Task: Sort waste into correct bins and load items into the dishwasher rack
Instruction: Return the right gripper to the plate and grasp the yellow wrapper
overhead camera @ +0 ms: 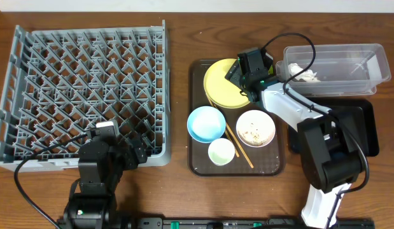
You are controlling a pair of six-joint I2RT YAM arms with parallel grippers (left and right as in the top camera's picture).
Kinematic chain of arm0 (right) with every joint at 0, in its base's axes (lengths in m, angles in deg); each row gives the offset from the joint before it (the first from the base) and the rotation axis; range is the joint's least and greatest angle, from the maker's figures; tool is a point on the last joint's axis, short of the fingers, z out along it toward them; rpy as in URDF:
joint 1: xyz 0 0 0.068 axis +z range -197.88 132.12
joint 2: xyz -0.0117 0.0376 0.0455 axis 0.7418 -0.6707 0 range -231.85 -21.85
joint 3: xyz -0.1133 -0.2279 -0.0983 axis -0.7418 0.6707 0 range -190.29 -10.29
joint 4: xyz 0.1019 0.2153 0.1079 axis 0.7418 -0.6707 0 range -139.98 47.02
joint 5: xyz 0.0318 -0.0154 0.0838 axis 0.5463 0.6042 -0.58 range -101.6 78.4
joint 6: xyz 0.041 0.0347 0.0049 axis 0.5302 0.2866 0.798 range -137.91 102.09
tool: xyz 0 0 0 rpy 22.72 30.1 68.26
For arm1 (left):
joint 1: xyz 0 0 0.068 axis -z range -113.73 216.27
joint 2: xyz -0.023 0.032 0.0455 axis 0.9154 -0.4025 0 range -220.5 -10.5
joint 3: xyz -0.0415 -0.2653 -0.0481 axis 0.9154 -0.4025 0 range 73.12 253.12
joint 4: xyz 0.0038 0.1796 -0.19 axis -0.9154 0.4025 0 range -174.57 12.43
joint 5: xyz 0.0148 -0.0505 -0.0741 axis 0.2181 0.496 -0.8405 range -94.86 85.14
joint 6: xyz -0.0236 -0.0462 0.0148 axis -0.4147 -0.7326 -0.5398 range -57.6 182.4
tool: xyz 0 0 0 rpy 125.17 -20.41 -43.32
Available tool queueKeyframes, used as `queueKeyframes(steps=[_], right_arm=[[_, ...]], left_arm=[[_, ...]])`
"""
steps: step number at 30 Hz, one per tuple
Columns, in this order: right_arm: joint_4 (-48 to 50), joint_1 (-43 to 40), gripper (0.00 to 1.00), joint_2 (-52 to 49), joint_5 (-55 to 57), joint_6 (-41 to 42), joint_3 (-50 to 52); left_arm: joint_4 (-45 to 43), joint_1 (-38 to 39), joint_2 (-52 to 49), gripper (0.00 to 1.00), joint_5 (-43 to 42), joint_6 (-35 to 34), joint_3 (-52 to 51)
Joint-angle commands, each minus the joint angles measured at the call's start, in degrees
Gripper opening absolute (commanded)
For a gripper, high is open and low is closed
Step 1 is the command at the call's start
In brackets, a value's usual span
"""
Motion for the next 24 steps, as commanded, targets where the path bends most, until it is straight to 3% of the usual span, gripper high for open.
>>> queueKeyframes(steps=[1,12,15,21,24], right_arm=[[0.0,0.1,0.79,-2.0,2.3,2.4,0.2],[4.1,-0.1,0.7,-4.1,5.9,4.7,0.2],[4.1,-0.2,0.57,-4.2,6.2,4.7,0.2],[4.1,-0.2,0.1,-4.2,4.6,2.2,0.2],[3.9,-0.2,0.01,-3.8,0.7,-3.2,0.2]], left_arm=[[0.1,-0.2,0.0,0.98,-0.1,0.5,1.4],[0.2,-0.2,0.0,0.98,-0.1,0.5,1.4],[0.3,-0.2,0.0,0.98,-0.1,0.5,1.4],[0.3,-0.2,0.0,0.98,-0.1,0.5,1.4],[0.3,-0.2,0.0,0.98,-0.1,0.5,1.4]])
